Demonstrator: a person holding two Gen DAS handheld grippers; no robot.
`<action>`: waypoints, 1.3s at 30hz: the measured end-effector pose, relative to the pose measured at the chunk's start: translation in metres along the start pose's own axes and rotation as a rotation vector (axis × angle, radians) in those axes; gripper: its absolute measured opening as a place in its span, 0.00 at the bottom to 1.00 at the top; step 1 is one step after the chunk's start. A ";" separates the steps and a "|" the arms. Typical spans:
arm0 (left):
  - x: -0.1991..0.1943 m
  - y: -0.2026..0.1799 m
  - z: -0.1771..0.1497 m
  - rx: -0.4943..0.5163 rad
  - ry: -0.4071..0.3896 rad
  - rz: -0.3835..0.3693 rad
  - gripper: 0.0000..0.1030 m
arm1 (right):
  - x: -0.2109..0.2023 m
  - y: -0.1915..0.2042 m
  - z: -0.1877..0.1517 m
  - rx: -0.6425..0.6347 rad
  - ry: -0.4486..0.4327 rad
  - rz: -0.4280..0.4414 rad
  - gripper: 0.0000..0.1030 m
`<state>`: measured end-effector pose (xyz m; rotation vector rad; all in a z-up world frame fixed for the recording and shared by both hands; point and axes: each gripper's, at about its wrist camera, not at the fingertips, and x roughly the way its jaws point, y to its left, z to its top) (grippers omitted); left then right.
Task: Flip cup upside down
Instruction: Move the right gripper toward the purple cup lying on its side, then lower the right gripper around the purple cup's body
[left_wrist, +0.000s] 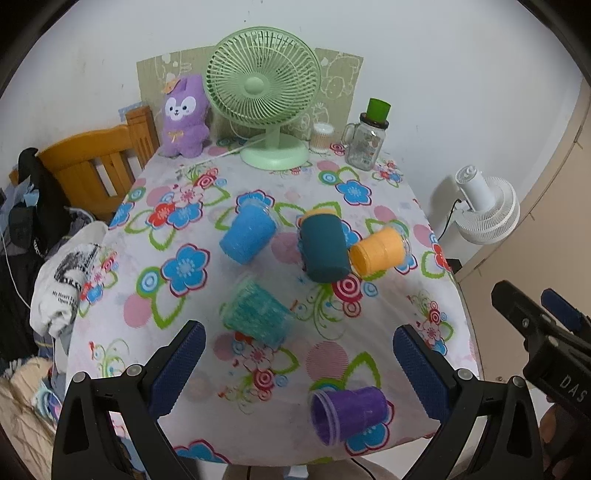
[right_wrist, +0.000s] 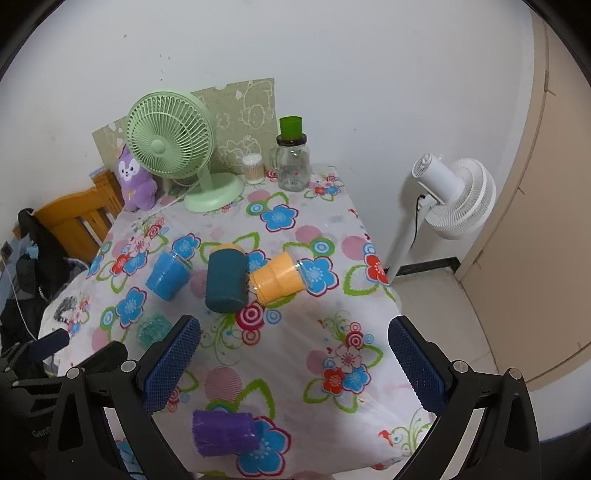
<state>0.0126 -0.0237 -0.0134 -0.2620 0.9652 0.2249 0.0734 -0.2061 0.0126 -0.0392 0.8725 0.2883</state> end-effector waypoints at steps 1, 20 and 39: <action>0.000 -0.004 -0.003 -0.005 -0.002 0.003 1.00 | 0.001 -0.004 -0.001 -0.008 0.000 0.004 1.00; 0.040 -0.054 -0.069 -0.139 0.103 0.101 1.00 | 0.044 -0.051 -0.030 -0.137 0.144 0.128 1.00; 0.105 -0.064 -0.107 -0.119 0.220 0.164 0.85 | 0.096 -0.053 -0.069 -0.198 0.259 0.150 1.00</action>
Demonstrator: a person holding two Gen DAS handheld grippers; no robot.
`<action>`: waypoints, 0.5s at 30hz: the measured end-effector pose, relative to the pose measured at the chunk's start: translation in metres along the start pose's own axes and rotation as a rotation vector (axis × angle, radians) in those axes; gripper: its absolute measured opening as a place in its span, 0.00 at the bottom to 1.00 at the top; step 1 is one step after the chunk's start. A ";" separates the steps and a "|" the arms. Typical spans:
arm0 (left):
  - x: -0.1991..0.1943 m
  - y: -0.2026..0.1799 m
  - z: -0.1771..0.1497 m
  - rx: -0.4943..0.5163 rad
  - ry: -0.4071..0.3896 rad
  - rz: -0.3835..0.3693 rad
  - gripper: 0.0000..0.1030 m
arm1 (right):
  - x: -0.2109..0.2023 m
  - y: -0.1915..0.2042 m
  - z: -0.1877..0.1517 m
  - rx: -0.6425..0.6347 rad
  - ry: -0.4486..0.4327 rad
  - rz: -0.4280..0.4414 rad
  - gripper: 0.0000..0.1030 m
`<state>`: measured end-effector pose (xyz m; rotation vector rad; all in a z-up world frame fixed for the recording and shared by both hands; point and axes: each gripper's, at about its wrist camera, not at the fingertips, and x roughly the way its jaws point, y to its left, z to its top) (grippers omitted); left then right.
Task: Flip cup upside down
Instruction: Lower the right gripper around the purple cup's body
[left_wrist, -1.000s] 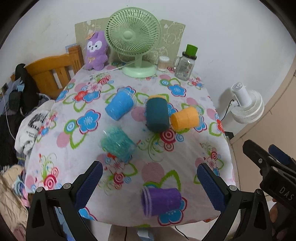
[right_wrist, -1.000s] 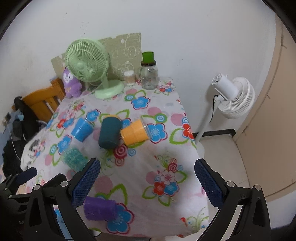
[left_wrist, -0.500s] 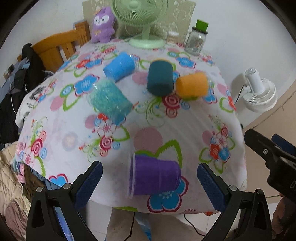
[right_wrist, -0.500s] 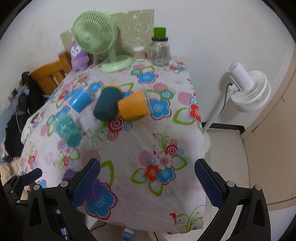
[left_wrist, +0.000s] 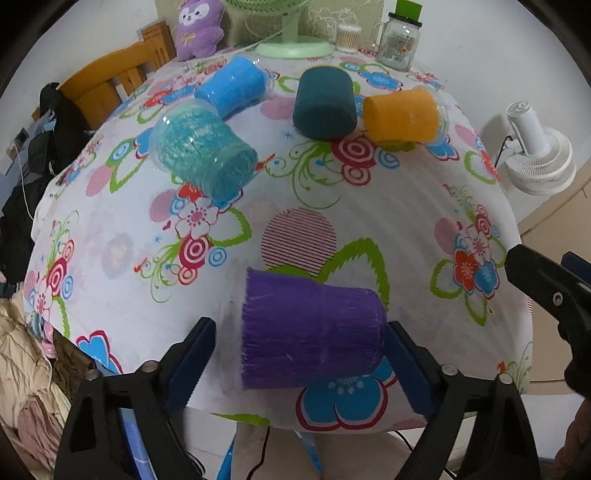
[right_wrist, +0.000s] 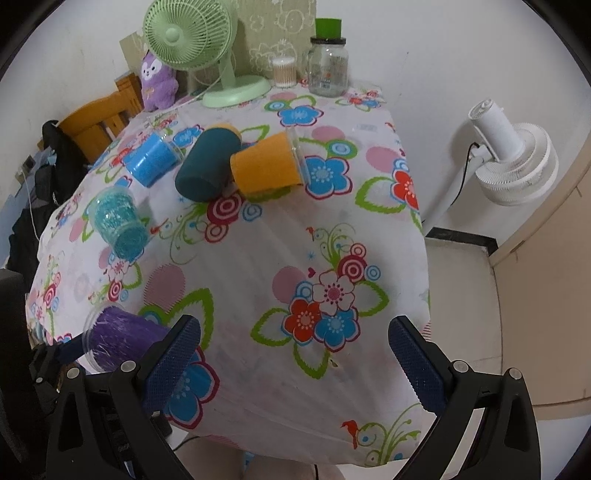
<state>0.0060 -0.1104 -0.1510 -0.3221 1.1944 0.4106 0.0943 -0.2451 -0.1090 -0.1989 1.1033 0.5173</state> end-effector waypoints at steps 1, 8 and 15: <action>0.002 0.000 0.000 -0.004 0.006 -0.003 0.79 | 0.002 0.000 0.000 -0.004 0.005 0.001 1.00; 0.003 -0.001 0.009 -0.078 -0.004 0.004 0.77 | 0.010 0.001 0.008 -0.024 0.021 0.010 1.00; 0.002 0.002 0.029 -0.302 -0.014 -0.007 0.77 | 0.016 -0.006 0.027 -0.034 0.023 0.013 1.00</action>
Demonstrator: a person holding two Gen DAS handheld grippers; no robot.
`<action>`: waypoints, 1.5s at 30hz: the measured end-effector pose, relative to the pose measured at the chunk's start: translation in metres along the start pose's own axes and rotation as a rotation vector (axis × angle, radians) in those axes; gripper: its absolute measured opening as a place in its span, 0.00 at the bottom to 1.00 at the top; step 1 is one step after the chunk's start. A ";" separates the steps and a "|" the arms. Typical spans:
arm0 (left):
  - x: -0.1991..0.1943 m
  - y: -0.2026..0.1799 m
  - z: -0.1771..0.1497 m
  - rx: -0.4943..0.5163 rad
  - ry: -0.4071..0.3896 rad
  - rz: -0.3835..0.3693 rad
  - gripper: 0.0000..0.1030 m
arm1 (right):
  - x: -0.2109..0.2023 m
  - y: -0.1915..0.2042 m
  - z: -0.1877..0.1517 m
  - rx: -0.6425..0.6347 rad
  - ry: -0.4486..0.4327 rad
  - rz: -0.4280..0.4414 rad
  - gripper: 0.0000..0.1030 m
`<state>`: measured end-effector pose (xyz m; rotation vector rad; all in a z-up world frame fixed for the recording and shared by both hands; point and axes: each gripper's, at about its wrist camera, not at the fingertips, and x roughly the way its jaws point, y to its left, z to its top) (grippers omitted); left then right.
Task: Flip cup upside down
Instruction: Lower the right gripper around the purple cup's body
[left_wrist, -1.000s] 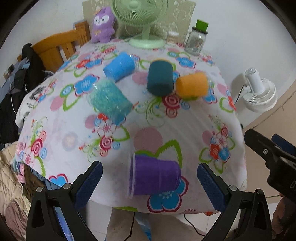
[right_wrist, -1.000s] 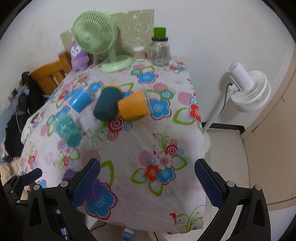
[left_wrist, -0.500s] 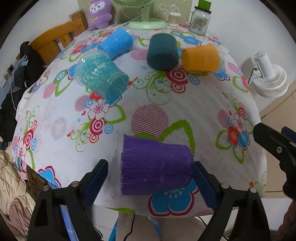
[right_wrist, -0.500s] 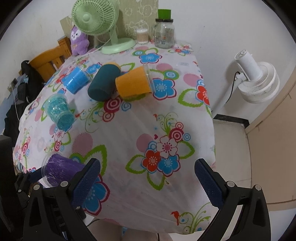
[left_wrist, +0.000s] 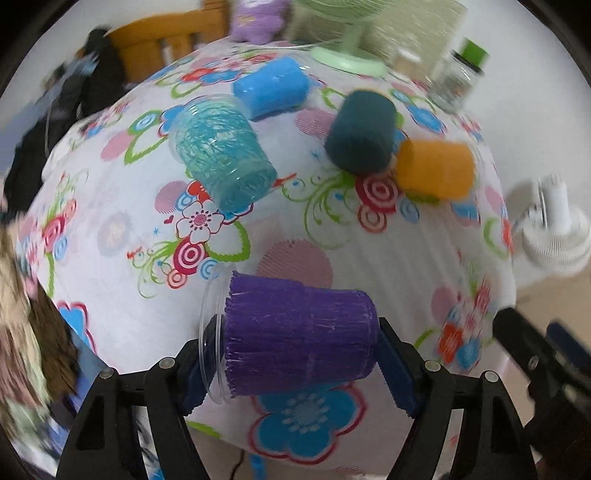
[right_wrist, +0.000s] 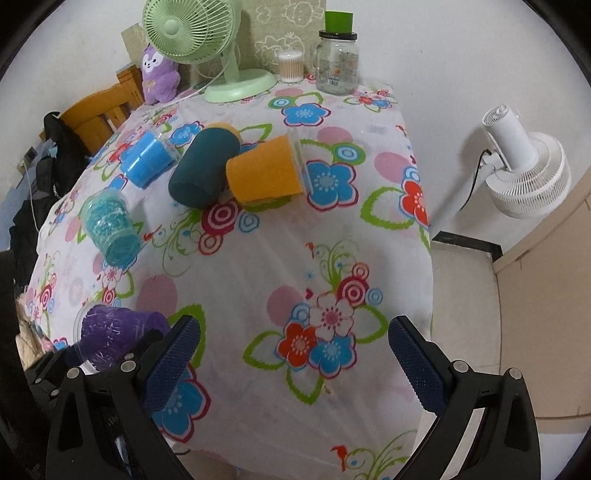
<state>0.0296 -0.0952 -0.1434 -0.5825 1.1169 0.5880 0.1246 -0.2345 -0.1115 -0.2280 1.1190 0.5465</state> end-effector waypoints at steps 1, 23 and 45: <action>0.000 -0.002 0.003 -0.033 -0.006 -0.001 0.77 | 0.001 -0.002 0.004 0.006 -0.005 0.001 1.00; -0.021 -0.029 0.021 0.111 -0.068 0.093 0.98 | 0.008 -0.029 0.029 0.106 -0.001 0.040 1.00; -0.030 -0.007 0.099 0.697 -0.034 -0.110 1.00 | -0.017 0.017 0.018 0.586 -0.023 -0.016 1.00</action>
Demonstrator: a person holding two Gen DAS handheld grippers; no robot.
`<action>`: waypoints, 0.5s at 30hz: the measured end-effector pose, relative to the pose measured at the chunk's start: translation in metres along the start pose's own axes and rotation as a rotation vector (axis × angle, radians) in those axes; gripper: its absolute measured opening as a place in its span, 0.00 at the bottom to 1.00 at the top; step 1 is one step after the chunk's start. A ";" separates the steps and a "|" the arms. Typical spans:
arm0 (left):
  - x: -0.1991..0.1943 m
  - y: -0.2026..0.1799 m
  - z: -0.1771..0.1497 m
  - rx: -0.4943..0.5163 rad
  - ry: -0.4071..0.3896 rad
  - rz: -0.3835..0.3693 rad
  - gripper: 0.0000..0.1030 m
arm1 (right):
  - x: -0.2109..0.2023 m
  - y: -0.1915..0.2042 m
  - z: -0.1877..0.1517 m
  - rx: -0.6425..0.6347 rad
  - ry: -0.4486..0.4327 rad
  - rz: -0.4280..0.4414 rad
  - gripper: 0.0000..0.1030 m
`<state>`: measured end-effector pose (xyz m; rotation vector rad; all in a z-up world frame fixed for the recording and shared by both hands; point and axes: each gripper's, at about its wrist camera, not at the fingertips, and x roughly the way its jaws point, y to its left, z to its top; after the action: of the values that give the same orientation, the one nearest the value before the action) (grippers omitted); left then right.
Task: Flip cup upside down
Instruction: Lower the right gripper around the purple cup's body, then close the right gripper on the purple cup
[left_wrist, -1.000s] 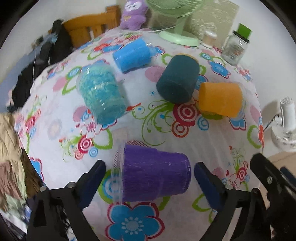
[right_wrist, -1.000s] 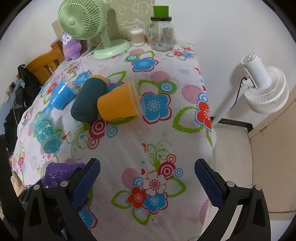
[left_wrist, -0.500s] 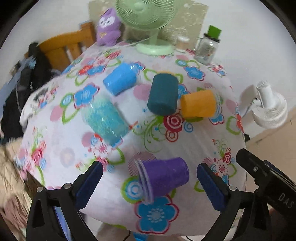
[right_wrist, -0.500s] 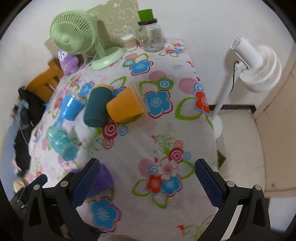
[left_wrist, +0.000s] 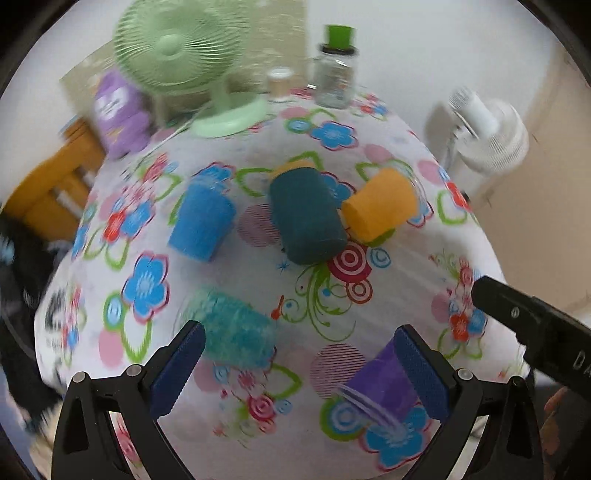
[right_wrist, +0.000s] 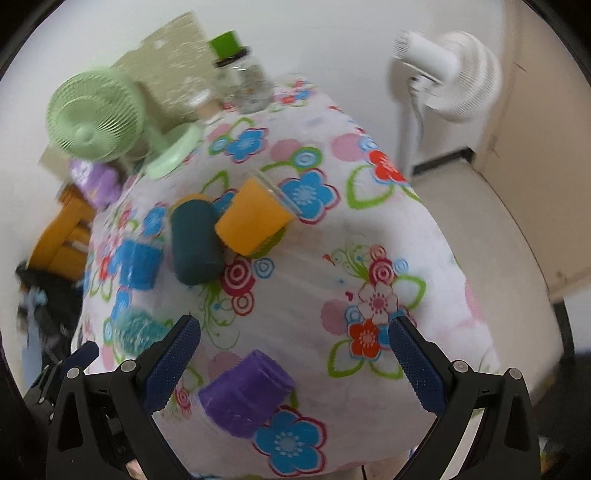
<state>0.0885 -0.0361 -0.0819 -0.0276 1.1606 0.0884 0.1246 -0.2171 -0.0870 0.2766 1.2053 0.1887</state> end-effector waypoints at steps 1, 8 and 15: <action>0.004 0.001 0.002 0.036 0.007 -0.015 1.00 | 0.003 0.000 -0.003 0.037 0.002 -0.014 1.00; 0.021 0.005 0.010 0.213 0.017 -0.060 1.00 | 0.020 -0.002 -0.022 0.245 0.017 -0.078 0.97; 0.040 0.010 0.012 0.303 0.024 -0.041 1.00 | 0.051 0.005 -0.039 0.338 0.119 -0.047 0.92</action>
<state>0.1142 -0.0233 -0.1133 0.2156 1.1870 -0.1245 0.1055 -0.1930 -0.1444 0.5367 1.3594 -0.0421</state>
